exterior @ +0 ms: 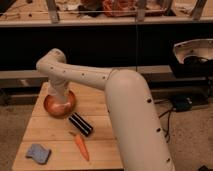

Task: Place the ceramic cup in the ceramic bowl

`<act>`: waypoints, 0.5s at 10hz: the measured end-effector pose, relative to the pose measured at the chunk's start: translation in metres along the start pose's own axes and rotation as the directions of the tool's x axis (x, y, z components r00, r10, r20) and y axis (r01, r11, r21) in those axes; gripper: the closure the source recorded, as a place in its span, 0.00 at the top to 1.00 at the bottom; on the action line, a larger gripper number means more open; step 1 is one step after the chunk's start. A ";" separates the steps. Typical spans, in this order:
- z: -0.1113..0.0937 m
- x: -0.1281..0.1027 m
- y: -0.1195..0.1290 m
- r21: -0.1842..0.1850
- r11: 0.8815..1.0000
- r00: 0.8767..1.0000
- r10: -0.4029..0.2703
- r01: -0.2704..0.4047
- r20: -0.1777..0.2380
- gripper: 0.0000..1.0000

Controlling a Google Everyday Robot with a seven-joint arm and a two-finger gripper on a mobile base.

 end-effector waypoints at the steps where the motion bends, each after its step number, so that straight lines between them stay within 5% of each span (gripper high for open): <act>1: 0.001 -0.001 -0.002 0.003 1.000 1.000 0.000 0.000 -0.001 0.52; 5: 0.003 -0.002 -0.005 0.010 1.000 1.000 0.000 0.000 -0.010 0.80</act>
